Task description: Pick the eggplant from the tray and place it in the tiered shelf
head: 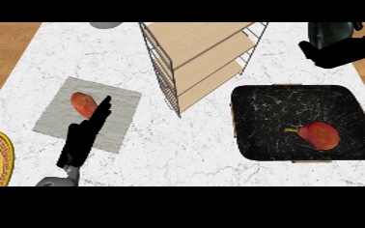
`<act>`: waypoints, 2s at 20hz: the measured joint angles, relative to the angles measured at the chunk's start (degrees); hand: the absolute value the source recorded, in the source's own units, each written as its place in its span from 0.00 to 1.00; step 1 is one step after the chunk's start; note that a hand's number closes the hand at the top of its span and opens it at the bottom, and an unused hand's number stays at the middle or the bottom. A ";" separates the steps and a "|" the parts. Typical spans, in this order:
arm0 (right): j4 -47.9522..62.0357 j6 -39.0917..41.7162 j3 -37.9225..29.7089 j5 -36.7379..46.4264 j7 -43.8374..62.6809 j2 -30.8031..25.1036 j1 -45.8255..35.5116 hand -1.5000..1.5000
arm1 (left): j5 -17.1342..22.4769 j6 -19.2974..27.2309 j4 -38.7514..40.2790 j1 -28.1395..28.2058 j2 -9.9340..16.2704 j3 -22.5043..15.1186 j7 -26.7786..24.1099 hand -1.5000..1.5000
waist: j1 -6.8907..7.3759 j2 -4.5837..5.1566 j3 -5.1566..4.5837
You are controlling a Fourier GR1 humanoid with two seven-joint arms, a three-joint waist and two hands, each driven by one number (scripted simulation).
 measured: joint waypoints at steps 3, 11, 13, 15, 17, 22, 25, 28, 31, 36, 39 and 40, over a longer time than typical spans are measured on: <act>5.78 -1.72 0.51 2.13 1.00 1.57 -5.76 1.00 | -0.21 -0.50 -0.24 0.04 0.16 0.27 -0.09 0.50 | 0.45 0.12 0.01; 25.47 -8.35 3.54 8.87 -3.68 6.29 -17.97 1.00 | -1.25 -0.82 0.88 -1.23 -0.48 0.41 -0.73 0.50 | 1.33 0.46 -0.01; 31.00 -9.09 4.05 10.18 -5.03 7.18 -21.86 1.00 | -1.25 -1.07 1.62 -1.33 -0.65 0.54 -1.57 0.50 | 1.63 0.59 0.01; 36.07 -10.57 4.68 11.48 -7.11 8.55 -23.97 1.00 | -1.31 -1.09 1.70 -1.89 -1.22 0.32 -1.06 0.50 | 1.72 0.62 0.01; 40.62 -12.18 5.24 12.74 -8.32 10.36 -26.10 1.00 | -1.85 -0.81 1.14 -1.44 -1.54 -0.12 -0.95 0.50 | 1.84 0.59 0.01; 50.15 -13.95 5.14 14.93 -11.25 11.94 -31.10 1.00 | -0.91 -2.33 1.17 -1.45 -0.28 1.24 -1.36 0.50 | 1.82 -0.12 -0.03; 53.78 -13.66 4.90 15.58 -11.95 12.82 -33.05 1.00 | -1.03 -2.63 0.91 -1.58 -0.08 1.24 -1.18 0.50 | 1.83 -0.53 -0.03; 55.57 -12.11 -0.62 10.22 -12.06 13.86 -32.77 0.00 | -1.19 -2.63 0.77 -1.72 -0.44 0.86 -1.19 0.50 | 1.97 -0.60 0.11; 57.58 -10.73 -6.92 3.76 -10.67 16.07 -32.67 0.00 | -1.19 -2.90 0.52 -1.92 -0.13 0.92 -1.00 0.50 | 2.43 -0.43 0.11; 59.99 -11.91 -15.77 -4.94 -11.45 18.89 -33.30 0.00 | -1.52 -2.67 1.13 -2.64 -0.58 0.71 -0.82 0.50 | 2.46 -0.03 0.16; 60.78 -15.21 -19.14 -7.80 -14.69 20.15 -33.19 0.00 | -1.66 -2.49 1.21 -2.04 -0.87 0.64 -1.18 0.50 | 2.44 -0.03 0.04; 61.28 -16.44 -20.15 -8.60 -14.99 20.38 -33.72 0.00 | -1.70 -2.44 1.57 -2.11 -1.04 0.67 -1.48 0.50 | 2.35 0.12 0.05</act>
